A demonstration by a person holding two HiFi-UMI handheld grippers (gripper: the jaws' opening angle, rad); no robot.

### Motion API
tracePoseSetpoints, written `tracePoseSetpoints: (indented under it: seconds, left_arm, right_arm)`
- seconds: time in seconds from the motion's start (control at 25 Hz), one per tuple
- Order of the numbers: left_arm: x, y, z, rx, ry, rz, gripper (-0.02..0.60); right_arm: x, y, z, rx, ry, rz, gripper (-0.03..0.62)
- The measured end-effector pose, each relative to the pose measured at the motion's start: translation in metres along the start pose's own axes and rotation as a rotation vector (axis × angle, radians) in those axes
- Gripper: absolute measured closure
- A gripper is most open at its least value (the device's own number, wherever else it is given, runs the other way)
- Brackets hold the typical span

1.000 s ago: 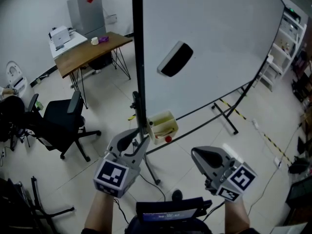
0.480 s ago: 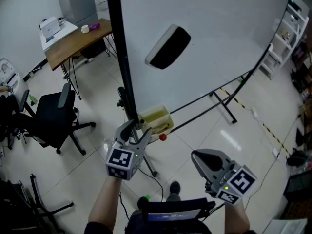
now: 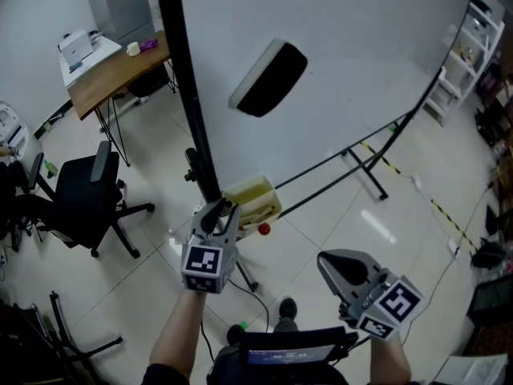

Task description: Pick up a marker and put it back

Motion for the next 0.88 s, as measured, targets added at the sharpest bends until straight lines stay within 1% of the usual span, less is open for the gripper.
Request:
tracePoseSetpoints:
  seconds: [0.04, 0.08, 0.12, 0.28, 0.36, 0.56, 0.68, 0.88]
  left_arm:
    - [-0.001, 0.000, 0.000, 0.000, -0.001, -0.003, 0.486]
    - [-0.002, -0.001, 0.001, -0.001, -0.002, -0.005, 0.514]
    - [-0.002, -0.001, 0.001, -0.002, -0.002, -0.006, 0.522]
    - [-0.002, -0.001, -0.002, 0.001, -0.021, -0.002, 0.522]
    - [0.000, 0.000, -0.006, 0.017, -0.026, -0.003, 0.522]
    - [0.007, 0.007, -0.031, 0.088, -0.023, 0.024, 0.520]
    - [0.011, 0.012, -0.049, 0.090, -0.030, 0.052, 0.520]
    - [0.019, 0.019, -0.085, 0.097, -0.065, 0.097, 0.520]
  right_arm:
    - [-0.001, -0.001, 0.000, -0.001, -0.003, 0.000, 0.582]
    - [-0.002, -0.001, 0.000, -0.002, -0.005, 0.000, 0.582]
    - [-0.003, -0.002, -0.001, -0.001, -0.005, -0.002, 0.582]
    - [-0.005, -0.002, -0.002, 0.002, 0.000, -0.001, 0.582]
    - [-0.005, 0.000, -0.002, 0.001, 0.001, 0.004, 0.582]
    - [-0.005, 0.002, -0.007, 0.018, 0.005, 0.013, 0.582]
    - [-0.006, 0.003, -0.012, 0.038, 0.001, 0.010, 0.582]
    - [-0.012, 0.001, -0.024, 0.081, -0.003, -0.010, 0.582]
Point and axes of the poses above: the fingertips, and each gripper's own axes: y backward along the fingers, x to its right, z out of its underside, the point moved 2 cm from there along y, backward along the fingers, and after that the axes turned 14 degrees about x, right-handed, at the moved point
